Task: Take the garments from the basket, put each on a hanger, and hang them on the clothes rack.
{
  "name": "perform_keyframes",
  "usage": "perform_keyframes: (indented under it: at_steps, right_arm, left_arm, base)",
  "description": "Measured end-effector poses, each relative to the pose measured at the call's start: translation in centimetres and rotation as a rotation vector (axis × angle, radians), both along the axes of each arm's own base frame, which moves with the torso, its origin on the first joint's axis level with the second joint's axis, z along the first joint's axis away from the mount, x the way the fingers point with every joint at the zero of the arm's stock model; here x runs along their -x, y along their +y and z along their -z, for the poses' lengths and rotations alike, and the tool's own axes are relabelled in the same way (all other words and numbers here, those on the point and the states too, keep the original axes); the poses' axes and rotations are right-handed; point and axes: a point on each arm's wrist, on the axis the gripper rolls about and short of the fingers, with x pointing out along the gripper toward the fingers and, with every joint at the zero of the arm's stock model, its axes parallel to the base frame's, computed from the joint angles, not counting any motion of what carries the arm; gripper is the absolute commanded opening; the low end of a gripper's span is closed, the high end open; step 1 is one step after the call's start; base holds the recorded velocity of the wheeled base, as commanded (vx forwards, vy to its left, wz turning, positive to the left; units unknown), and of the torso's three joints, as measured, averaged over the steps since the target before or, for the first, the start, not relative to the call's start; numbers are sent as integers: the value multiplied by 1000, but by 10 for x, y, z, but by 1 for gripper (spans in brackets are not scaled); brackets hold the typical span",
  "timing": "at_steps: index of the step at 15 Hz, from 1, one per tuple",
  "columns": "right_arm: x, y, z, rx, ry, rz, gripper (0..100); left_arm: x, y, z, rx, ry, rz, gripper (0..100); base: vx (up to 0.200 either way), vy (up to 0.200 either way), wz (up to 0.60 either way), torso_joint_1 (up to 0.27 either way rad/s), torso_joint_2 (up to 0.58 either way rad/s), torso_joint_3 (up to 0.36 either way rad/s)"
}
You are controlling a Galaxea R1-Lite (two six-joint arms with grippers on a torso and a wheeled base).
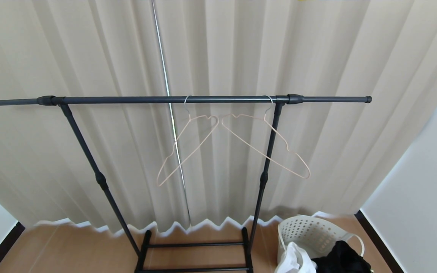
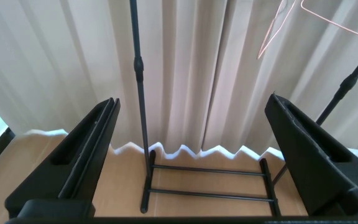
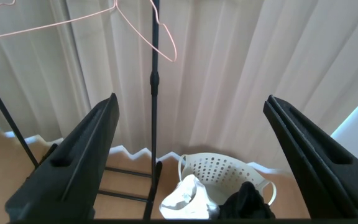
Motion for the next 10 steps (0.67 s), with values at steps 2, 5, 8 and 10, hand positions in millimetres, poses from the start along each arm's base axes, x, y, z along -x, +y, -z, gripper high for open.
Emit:
perform_keyframes:
  at_steps: [2, 5, 8, 10]
  right_arm:
    - [0, 0, 0, 0, 0, 0, 100]
    - [0, 0, 0, 1, 0, 0, 100]
    - [0, 0, 0, 1, 0, 0, 100]
    - [0, 0, 0, -2, 0, 2, 100]
  left_arm:
    - [0, 0, 0, 2, 0, 0, 100]
    - [0, 0, 0, 5, -1, -2, 100]
    - [0, 0, 0, 6, -1, -2, 100]
    - [0, 0, 0, 10, -2, -2, 100]
  base:
    - [0, 0, 0, -146, 342, 195]
    - [0, 0, 0, -141, 341, 194]
    - [0, 0, 0, -152, 355, 199]
    - [0, 0, 0, -149, 344, 200]
